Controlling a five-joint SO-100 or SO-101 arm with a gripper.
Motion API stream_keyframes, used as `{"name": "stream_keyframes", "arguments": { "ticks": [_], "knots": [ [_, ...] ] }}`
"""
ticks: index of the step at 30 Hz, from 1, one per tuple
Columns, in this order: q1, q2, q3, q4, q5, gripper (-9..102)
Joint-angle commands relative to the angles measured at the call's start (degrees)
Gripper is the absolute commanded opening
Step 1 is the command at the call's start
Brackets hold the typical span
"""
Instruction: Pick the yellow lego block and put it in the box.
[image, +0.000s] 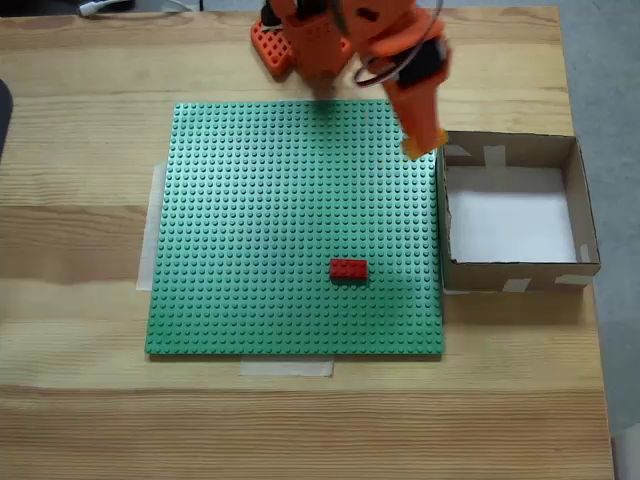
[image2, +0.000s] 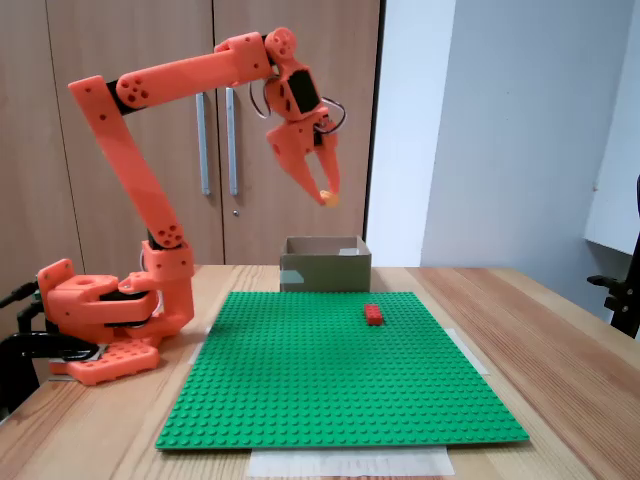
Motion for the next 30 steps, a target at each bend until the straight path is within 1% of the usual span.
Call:
{"name": "stream_keyframes", "arguments": {
  "ticks": [1,4,13,16,19,22,24,30],
  "knots": [
    [-3.6,1.93,3.34,-6.68,-2.37,5],
    [-5.71,-0.09,4.04,-11.07,-2.64,4],
    [-14.41,-14.94,-1.67,-15.47,0.09,4],
    [-16.52,-18.98,-5.36,-14.94,0.44,4],
    [-16.35,-23.29,-11.16,-12.83,0.09,4],
    [-16.61,-25.58,-13.54,-13.62,-1.67,5],
    [-16.44,-28.74,-17.75,-11.69,-1.93,7],
    [-16.52,-34.19,-19.69,-11.69,-1.41,10]
  ]
}}
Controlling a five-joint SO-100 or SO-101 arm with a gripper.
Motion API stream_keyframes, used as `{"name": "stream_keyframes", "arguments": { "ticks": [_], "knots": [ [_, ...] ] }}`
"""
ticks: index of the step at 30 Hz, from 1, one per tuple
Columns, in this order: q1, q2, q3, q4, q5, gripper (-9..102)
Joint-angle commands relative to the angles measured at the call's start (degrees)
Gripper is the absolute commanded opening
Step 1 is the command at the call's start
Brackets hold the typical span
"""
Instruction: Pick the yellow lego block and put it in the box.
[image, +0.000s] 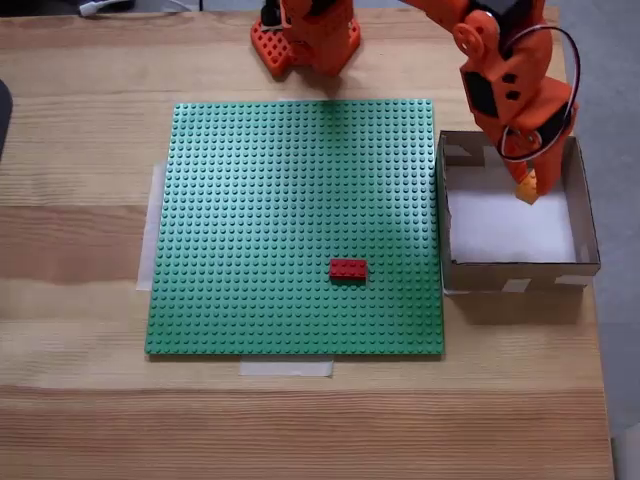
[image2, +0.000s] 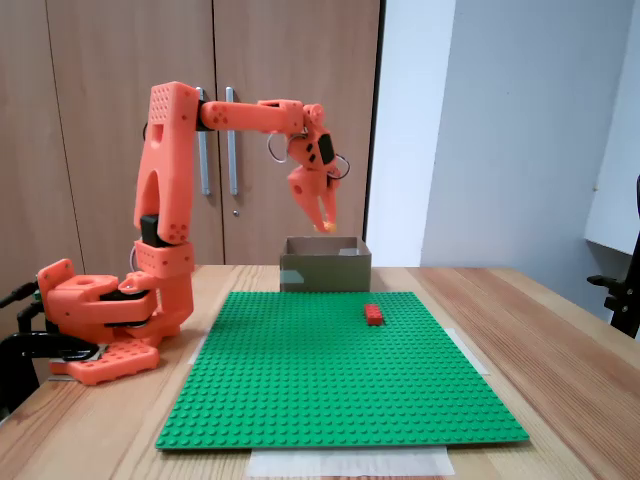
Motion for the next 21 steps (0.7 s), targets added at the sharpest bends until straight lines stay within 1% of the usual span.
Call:
{"name": "stream_keyframes", "arguments": {
  "ticks": [1,8,11,15,16,18,21],
  "knots": [
    [-0.35,-1.41,-2.81,0.18,0.09,11],
    [0.09,-1.93,-2.02,0.35,-0.44,12],
    [0.62,-1.93,-2.37,0.18,-1.41,15],
    [0.79,-1.49,-5.89,2.46,-1.93,18],
    [0.88,-1.14,-7.65,3.6,-1.67,18],
    [1.58,0.0,-13.62,7.38,-0.62,14],
    [3.43,0.26,-25.4,15.73,-0.79,11]
  ]
}}
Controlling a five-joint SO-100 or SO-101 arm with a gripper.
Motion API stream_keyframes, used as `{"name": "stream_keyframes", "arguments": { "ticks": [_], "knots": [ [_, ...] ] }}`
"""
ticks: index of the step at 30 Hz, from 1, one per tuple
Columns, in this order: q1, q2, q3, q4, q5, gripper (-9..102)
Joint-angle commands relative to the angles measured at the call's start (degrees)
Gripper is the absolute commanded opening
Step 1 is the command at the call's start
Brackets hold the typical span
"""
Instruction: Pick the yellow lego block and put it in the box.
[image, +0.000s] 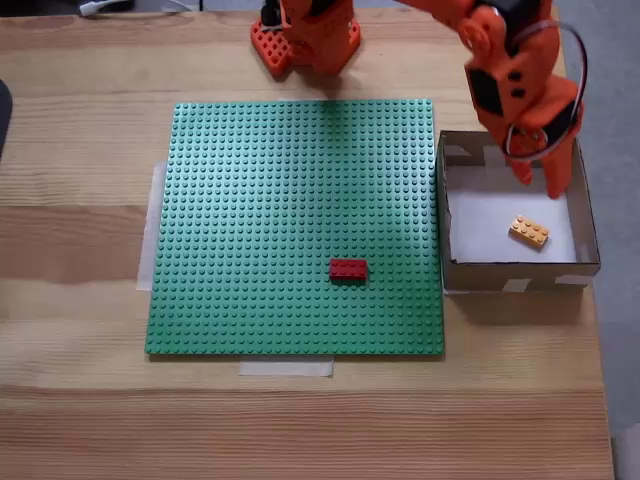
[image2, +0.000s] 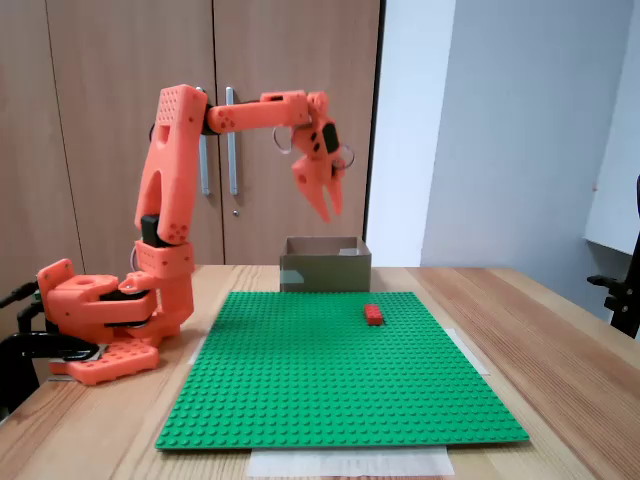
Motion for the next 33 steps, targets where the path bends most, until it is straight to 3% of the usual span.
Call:
{"name": "stream_keyframes", "arguments": {
  "ticks": [1,6,7,17,33],
  "knots": [
    [2.9,2.72,-14.24,8.0,0.09,10],
    [10.72,6.77,-20.48,14.15,-2.2,9],
    [17.67,13.71,-10.11,8.26,-4.04,10],
    [33.66,29.88,19.95,-10.55,-9.76,13],
    [40.43,56.6,61.87,-36.83,-7.03,13]
  ]
}}
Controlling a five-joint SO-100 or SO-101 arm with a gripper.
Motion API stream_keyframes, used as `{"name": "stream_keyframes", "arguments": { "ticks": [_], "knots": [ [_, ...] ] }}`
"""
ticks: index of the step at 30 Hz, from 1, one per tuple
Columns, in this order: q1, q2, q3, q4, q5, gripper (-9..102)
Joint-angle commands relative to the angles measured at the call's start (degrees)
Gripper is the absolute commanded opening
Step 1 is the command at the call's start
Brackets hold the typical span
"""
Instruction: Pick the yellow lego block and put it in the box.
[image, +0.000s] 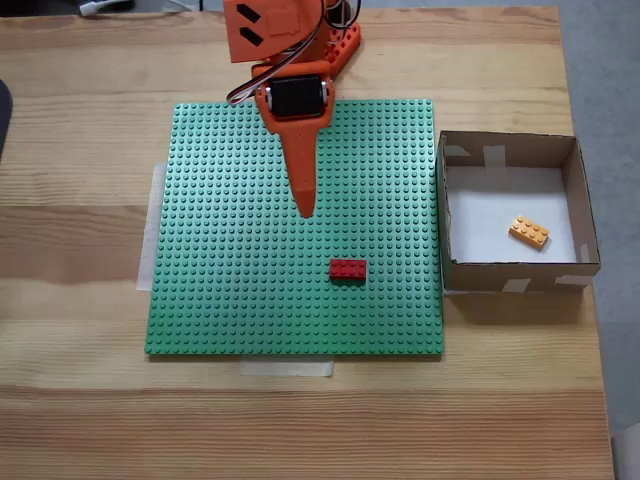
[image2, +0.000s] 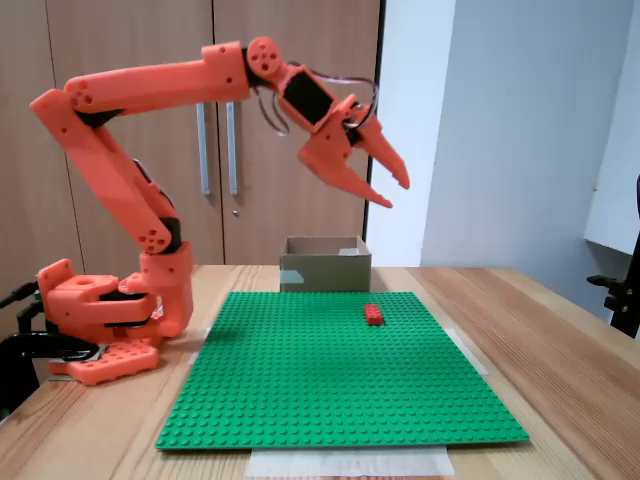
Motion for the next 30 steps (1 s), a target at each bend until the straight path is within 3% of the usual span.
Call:
{"name": "stream_keyframes", "arguments": {
  "ticks": [1,2,10,18,23,30],
  "knots": [
    [2.9,7.21,7.29,-6.5,1.14,13],
    [4.31,11.34,13.54,-10.55,1.23,13],
    [7.65,23.03,27.95,-18.02,3.78,12],
    [9.14,33.93,39.99,-19.25,6.94,9],
    [8.7,39.46,47.11,-19.07,6.15,-1],
    [10.81,52.29,62.75,-17.14,3.08,-1]
  ]
}}
